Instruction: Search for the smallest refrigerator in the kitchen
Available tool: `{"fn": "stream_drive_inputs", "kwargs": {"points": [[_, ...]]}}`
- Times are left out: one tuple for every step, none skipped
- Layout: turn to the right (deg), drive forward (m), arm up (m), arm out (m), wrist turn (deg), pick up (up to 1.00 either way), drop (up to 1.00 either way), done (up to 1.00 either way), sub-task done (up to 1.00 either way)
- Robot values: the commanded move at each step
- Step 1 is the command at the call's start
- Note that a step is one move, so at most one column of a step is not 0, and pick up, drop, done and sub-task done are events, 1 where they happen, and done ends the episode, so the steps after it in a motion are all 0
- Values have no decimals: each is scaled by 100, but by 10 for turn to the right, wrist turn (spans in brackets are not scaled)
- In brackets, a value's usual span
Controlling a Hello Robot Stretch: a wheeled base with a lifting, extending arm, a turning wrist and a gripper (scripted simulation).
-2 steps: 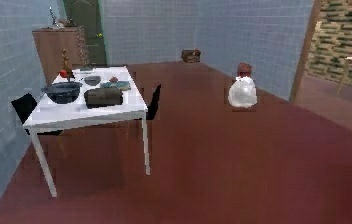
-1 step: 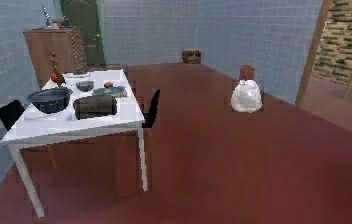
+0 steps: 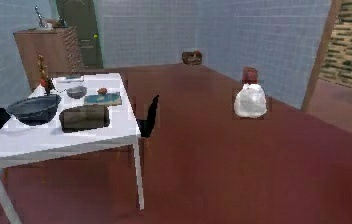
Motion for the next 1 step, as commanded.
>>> {"fn": "stream_drive_inputs", "kwargs": {"points": [[120, 0, 0, 0, 0, 0, 0, 0, 0]]}}
